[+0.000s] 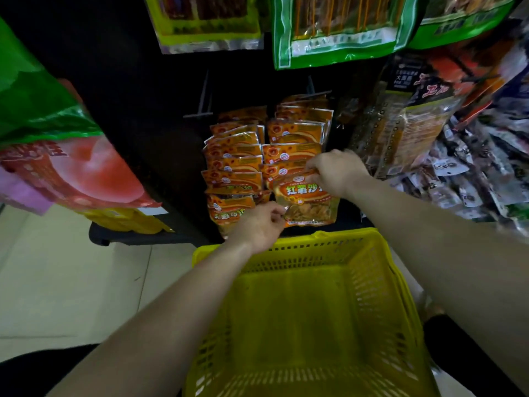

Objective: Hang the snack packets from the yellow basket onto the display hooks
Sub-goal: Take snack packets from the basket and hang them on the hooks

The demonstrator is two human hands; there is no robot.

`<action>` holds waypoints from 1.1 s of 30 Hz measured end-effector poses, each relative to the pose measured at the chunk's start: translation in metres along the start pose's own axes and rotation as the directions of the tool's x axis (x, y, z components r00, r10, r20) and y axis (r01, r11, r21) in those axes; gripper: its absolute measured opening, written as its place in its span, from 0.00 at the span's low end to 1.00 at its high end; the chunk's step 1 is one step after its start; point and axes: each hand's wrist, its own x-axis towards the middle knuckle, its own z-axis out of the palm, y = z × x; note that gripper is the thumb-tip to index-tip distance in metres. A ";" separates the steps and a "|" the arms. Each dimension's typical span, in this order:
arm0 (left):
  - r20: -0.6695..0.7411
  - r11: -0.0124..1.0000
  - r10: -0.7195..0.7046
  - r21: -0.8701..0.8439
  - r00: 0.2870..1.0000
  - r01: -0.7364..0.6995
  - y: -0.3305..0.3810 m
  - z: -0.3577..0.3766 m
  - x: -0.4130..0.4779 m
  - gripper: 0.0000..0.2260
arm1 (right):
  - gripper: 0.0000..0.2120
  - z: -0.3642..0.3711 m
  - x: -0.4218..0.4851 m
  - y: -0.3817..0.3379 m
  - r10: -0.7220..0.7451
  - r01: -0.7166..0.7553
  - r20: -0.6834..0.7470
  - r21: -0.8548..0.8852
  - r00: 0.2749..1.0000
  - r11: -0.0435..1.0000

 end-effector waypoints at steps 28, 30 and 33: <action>0.144 0.991 -0.080 -0.095 0.986 0.095 -0.030 0.078 0.079 0.19 | 0.11 0.051 0.034 0.012 -0.030 0.030 -0.032 -0.001 0.999 1.000; 0.161 0.991 -0.085 -0.085 0.983 0.100 -0.031 0.078 0.079 0.20 | 0.13 0.052 0.033 0.014 -0.015 0.015 -0.013 -0.028 1.000 1.000; 0.148 0.994 -0.084 -0.061 0.985 0.094 -0.031 0.073 0.073 0.21 | 0.18 0.050 0.030 0.017 -0.007 0.005 -0.033 -0.070 0.999 0.998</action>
